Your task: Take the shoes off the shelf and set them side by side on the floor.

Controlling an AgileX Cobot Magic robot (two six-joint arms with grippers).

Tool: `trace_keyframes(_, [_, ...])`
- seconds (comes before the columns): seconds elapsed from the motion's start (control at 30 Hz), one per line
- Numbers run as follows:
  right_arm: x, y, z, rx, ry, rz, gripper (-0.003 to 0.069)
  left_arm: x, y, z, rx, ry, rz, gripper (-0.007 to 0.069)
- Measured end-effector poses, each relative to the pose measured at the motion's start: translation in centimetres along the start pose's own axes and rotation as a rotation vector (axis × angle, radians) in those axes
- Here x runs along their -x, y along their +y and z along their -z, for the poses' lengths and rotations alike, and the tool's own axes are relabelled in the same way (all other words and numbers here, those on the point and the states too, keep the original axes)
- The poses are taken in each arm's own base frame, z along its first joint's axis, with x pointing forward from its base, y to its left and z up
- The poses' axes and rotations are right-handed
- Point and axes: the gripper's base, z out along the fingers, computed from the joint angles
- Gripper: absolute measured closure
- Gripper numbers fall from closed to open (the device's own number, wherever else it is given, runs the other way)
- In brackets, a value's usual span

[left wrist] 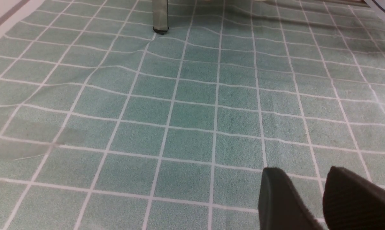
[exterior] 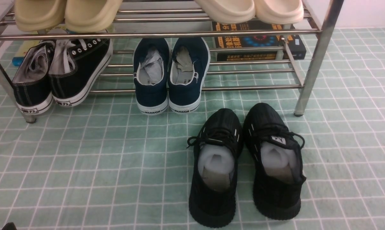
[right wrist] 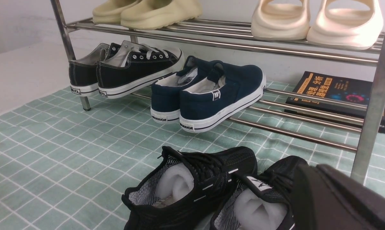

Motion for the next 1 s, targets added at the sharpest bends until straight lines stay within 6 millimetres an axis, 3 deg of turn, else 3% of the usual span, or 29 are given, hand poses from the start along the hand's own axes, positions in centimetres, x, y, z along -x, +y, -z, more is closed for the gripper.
trace_keyframes(0.4, [-0.2,0.0,-0.1,-0.001,0.007,0.000,0.0645,0.0,0.0,0.0,0.000,0.000,0.000,0.0383])
trace_keyframes(0.67, [-4.5,-1.4,-0.1,-0.139,0.089,0.065,0.0641,0.0,0.0,0.0,0.000,0.000,0.000,0.0383])
trace_keyframes(0.87, [-9.3,-3.3,0.8,-0.388,0.125,0.052,0.0631,0.0,0.0,0.0,0.000,0.000,0.000,0.0383])
trace_keyframes(1.0, [-10.9,-3.8,1.0,-0.465,0.137,0.052,0.0625,0.0,0.0,0.0,0.000,0.000,0.000,0.0383])
